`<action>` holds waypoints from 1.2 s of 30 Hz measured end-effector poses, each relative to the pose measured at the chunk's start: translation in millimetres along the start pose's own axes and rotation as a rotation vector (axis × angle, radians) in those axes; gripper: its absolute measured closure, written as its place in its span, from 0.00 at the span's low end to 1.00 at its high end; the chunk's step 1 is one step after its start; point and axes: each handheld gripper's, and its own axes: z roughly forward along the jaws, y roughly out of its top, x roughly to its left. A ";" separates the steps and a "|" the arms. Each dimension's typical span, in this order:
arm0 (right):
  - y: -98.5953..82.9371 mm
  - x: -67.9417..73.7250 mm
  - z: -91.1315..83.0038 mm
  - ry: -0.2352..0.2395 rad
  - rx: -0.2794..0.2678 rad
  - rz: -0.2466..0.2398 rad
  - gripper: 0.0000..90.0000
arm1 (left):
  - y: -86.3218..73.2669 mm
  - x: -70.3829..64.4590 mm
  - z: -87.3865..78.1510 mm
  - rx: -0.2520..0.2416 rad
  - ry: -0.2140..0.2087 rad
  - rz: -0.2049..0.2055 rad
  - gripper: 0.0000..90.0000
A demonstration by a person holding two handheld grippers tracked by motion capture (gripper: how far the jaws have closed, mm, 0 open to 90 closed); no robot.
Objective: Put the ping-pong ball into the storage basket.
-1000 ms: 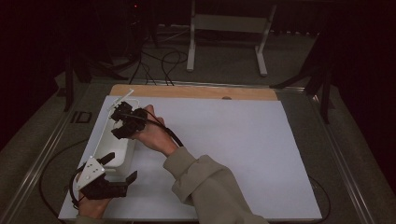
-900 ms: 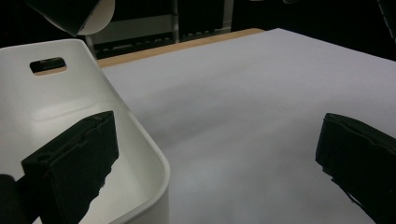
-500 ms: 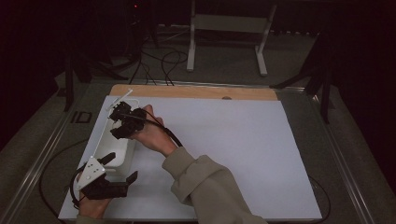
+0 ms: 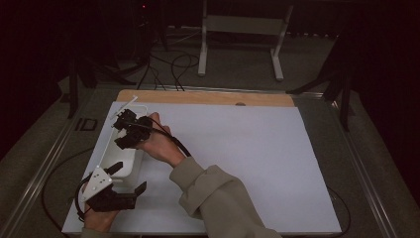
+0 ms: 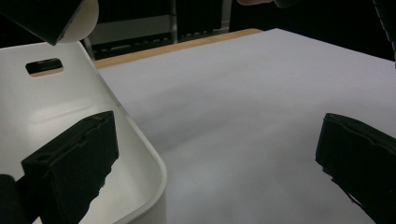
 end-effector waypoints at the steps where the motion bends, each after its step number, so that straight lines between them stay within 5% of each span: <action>1: 0.4 0.9 0.9 0.001 0.000 0.001 0.56 | 0.0 0.0 0.1 0.001 -0.001 0.001 0.00; 22: 4.4 2.2 8.2 0.007 0.002 0.017 0.55 | 0.0 0.4 -0.5 -0.003 -0.001 0.000 0.00; 26: 4.3 0.8 10.2 0.033 -0.004 0.034 0.36 | -0.2 0.2 -0.3 -0.001 -0.001 0.001 0.00; 28: 4.1 -0.2 11.2 0.018 -0.013 0.063 0.15 | -0.1 0.3 -0.5 -0.002 -0.002 0.002 0.00; 36: 2.2 -1.5 8.0 -0.027 0.000 0.045 0.10 | -0.1 0.0 -0.2 -0.003 -0.001 0.002 0.00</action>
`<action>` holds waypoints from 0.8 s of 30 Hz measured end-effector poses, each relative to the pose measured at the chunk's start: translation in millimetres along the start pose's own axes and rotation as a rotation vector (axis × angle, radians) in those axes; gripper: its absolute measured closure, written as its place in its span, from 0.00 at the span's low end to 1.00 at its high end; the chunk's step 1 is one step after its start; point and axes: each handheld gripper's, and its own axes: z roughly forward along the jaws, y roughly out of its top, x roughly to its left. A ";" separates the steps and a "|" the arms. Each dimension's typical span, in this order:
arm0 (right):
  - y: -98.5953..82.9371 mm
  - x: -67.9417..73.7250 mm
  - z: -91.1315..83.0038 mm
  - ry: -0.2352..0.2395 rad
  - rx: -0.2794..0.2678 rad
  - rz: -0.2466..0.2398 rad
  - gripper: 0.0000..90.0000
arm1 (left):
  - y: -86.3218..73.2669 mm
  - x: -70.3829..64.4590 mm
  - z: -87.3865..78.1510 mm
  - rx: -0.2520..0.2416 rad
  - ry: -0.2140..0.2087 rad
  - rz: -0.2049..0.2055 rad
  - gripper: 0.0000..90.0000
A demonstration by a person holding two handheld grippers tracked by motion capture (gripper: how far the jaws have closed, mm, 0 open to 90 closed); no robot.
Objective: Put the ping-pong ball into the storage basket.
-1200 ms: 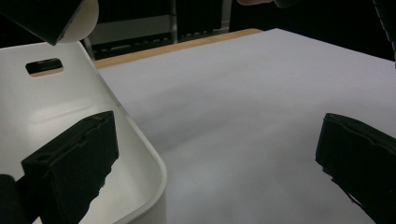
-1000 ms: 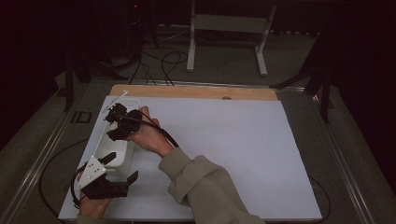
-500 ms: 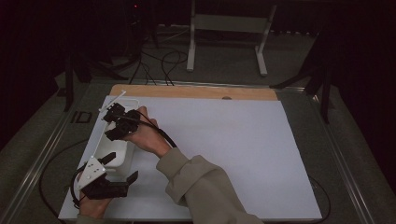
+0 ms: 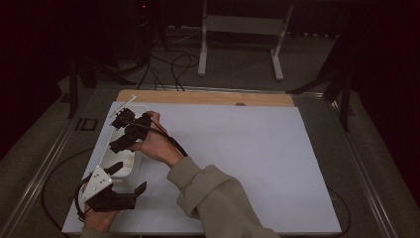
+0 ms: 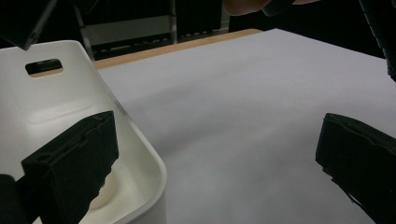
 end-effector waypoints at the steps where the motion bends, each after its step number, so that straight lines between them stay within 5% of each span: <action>1: 0.0 0.0 0.0 0.000 0.000 0.000 0.10 | 0.0 0.0 0.1 0.001 -0.001 0.001 0.00; 24: -12.9 -9.5 -12.5 -0.011 -0.002 0.012 0.10 | -0.3 -0.4 0.6 0.000 0.005 0.005 0.00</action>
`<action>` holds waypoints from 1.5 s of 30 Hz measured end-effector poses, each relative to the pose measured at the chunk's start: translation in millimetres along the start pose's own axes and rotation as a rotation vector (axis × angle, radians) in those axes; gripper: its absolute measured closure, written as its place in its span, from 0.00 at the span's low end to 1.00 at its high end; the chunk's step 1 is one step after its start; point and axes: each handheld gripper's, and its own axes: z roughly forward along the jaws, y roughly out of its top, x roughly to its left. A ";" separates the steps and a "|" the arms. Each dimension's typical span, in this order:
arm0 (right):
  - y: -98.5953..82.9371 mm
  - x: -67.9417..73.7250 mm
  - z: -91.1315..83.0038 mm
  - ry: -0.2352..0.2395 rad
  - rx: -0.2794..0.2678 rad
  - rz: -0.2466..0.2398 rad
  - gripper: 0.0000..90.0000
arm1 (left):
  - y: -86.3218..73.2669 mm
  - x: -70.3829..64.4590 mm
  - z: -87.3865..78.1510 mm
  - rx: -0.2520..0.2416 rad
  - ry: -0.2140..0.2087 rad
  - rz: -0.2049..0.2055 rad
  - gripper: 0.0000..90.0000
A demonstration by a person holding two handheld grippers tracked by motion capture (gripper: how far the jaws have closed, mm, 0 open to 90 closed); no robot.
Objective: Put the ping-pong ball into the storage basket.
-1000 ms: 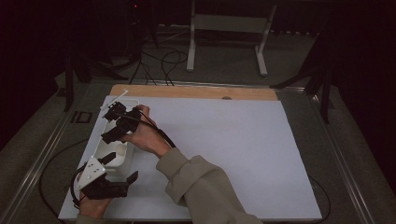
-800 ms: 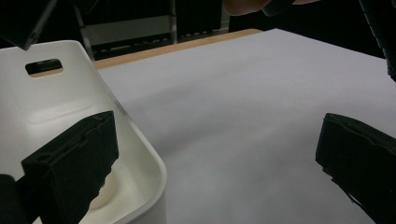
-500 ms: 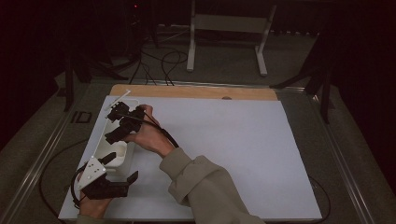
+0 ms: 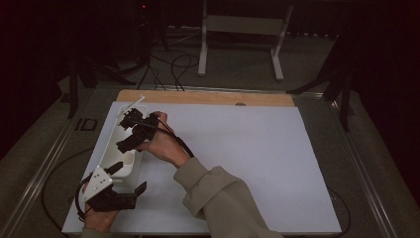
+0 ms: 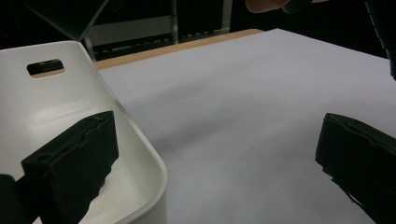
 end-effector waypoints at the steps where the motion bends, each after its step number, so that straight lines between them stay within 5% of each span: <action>1: -1.0 -0.9 -0.6 -0.002 0.000 0.000 0.10 | 0.0 -0.1 0.0 0.000 0.000 0.001 0.00; 16: -20.7 -19.5 -12.0 -0.035 0.007 0.034 0.10 | -0.2 -0.2 0.2 0.003 0.005 0.000 0.00; 45: -80.6 -56.5 -60.9 -0.104 -0.027 0.115 0.11 | -0.7 0.0 0.8 0.004 0.010 -0.004 0.00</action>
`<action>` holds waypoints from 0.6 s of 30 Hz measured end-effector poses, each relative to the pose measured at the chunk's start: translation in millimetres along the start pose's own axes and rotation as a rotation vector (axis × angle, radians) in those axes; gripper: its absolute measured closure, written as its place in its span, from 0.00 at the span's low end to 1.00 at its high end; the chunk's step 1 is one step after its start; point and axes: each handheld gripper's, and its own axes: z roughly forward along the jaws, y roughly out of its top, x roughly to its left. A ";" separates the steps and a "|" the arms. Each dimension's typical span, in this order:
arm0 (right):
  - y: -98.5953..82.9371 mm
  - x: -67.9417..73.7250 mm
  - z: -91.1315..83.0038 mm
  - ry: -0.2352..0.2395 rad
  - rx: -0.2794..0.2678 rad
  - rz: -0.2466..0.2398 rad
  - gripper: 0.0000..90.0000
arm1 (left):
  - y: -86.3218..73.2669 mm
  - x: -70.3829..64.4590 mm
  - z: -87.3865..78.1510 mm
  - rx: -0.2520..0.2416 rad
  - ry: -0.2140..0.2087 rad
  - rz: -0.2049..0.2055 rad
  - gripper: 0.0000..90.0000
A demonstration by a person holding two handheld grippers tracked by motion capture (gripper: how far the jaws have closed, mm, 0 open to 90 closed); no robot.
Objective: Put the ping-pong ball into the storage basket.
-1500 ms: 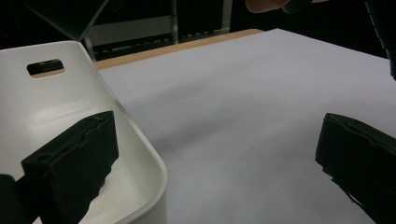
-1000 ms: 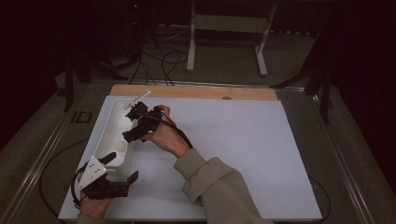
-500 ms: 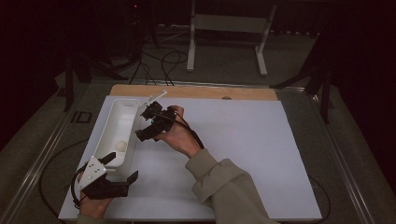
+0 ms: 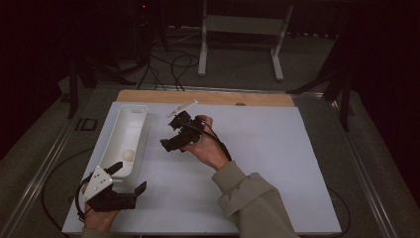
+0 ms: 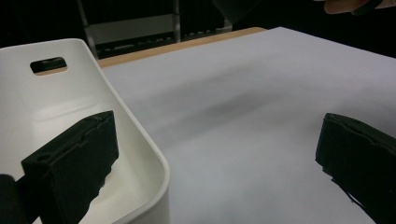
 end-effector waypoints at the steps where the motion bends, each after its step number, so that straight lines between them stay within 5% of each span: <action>1: -3.4 -2.5 -3.0 -0.003 -0.007 0.009 0.11 | 0.1 0.0 0.2 0.000 0.000 0.001 0.00; 18: -47.3 -27.7 -33.5 -0.034 -0.028 0.059 0.11 | 0.9 -0.3 1.3 0.001 0.001 0.007 0.00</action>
